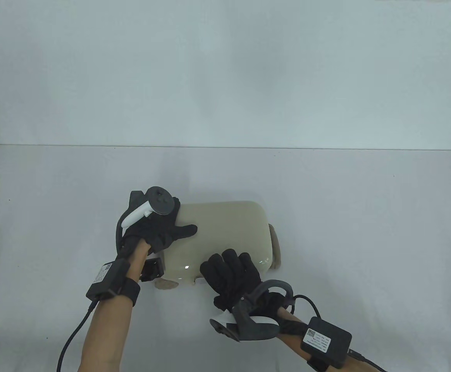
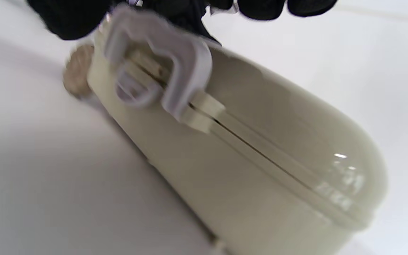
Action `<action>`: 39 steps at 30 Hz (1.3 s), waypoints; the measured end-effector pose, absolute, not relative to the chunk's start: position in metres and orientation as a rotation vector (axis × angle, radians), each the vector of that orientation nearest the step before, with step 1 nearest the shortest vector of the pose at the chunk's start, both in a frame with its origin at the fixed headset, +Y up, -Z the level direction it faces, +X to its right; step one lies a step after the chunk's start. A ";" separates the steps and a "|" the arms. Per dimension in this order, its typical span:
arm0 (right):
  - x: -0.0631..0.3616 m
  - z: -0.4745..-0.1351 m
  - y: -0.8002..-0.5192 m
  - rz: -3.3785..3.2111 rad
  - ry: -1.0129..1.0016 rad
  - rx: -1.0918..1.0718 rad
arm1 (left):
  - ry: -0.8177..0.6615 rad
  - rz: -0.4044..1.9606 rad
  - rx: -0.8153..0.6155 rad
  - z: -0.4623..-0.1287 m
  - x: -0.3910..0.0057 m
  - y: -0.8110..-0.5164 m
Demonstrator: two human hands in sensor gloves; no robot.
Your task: Pack suitcase
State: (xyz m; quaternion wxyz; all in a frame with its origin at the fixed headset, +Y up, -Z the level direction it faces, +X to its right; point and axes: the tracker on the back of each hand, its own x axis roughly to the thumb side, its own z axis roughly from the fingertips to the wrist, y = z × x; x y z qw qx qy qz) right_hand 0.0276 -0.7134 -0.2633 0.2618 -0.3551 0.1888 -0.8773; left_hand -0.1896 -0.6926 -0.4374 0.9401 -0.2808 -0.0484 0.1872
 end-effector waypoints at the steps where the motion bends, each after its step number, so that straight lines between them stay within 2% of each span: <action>1: 0.025 -0.267 -0.719 -2.322 0.504 -0.947 | -0.099 0.383 -0.573 -0.437 -0.190 -0.693; 6: 0.015 -0.283 -0.742 -2.181 0.611 -0.861 | -0.099 0.387 -0.573 -0.437 -0.190 -0.693; 14: 0.016 -0.290 -0.741 -2.191 0.648 -0.848 | -0.110 0.387 -0.574 -0.437 -0.191 -0.693; 18: 0.017 -0.289 -0.745 -2.092 0.736 -0.862 | -0.114 0.394 -0.575 -0.437 -0.191 -0.693; 27: 0.017 -0.290 -0.744 -2.090 0.703 -0.886 | -0.106 0.394 -0.586 -0.437 -0.191 -0.693; 33: 0.019 -0.294 -0.736 -2.236 0.543 -0.937 | -0.109 0.393 -0.589 -0.437 -0.191 -0.693; 39: 0.021 -0.295 -0.738 -2.257 0.559 -0.960 | -0.128 0.398 -0.579 -0.437 -0.191 -0.693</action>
